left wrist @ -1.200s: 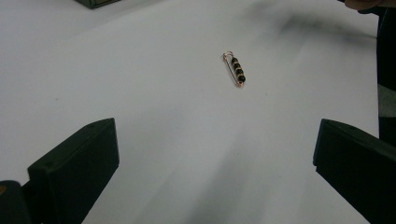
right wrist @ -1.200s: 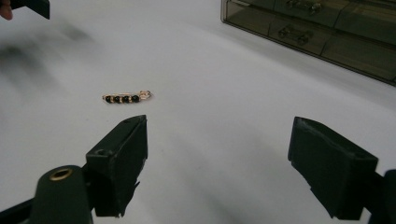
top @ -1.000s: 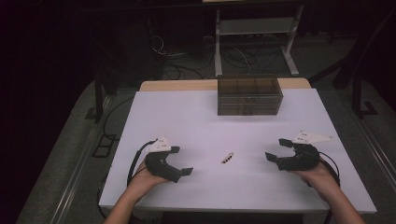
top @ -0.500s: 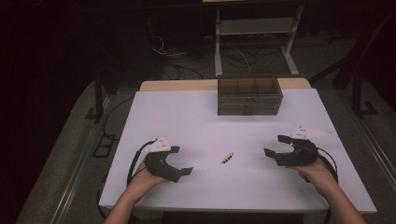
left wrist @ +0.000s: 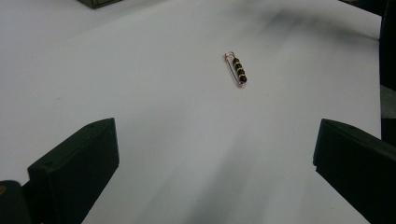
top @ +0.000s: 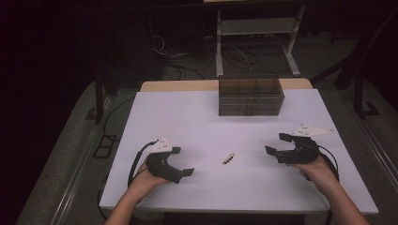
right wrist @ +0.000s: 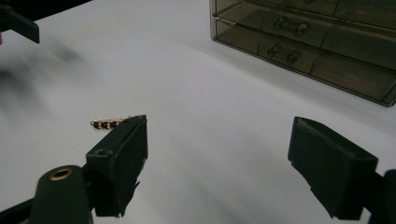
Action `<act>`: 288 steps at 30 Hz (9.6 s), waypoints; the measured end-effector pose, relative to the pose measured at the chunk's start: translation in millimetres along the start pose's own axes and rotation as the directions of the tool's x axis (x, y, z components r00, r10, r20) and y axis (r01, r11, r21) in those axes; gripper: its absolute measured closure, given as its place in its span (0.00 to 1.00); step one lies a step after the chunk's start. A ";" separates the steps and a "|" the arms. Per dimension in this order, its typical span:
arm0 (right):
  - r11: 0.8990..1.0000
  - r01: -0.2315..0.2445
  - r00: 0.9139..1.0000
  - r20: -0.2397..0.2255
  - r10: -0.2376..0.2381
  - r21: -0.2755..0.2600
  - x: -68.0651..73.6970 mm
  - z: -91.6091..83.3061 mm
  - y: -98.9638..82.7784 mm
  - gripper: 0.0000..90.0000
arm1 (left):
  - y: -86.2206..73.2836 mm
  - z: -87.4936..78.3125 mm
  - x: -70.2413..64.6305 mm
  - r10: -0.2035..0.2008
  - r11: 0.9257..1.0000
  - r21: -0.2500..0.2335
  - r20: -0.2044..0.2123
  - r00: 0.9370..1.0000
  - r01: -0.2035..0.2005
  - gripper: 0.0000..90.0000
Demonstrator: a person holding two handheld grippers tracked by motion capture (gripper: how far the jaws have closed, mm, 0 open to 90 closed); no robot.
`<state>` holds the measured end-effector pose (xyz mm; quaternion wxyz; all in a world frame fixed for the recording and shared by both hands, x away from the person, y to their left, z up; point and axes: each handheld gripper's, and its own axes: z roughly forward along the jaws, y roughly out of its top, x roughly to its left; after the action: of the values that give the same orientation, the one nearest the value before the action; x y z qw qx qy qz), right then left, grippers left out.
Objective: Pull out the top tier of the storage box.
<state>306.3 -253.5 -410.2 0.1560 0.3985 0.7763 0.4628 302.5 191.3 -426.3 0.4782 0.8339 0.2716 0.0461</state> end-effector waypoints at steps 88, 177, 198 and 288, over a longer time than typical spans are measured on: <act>1.000 -0.007 0.999 0.050 0.007 -0.003 -25.7 38.0 33.8 0.22 | -0.3 2.1 -0.3 -0.007 1.000 -0.005 0.006 1.000 0.007 0.00; 1.000 0.007 0.996 0.084 -0.007 0.011 -38.4 65.7 56.6 0.21 | 0.8 1.9 -1.7 -0.012 1.000 -0.026 -0.006 1.000 0.012 0.00; 1.000 -0.005 0.996 0.085 0.004 0.009 -37.4 68.1 56.8 0.22 | 0.7 0.6 -1.8 -0.006 1.000 -0.026 -0.002 1.000 0.006 0.00; 0.960 0.272 0.917 0.285 -0.280 0.069 -32.2 94.4 68.0 0.22 | -0.6 0.6 -1.1 -0.001 1.000 -0.023 0.007 1.000 0.001 0.00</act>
<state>416.6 -204.7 -406.3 0.3271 0.3511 0.7994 0.3615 301.5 190.5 -426.8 0.4887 0.8284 0.2699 0.0462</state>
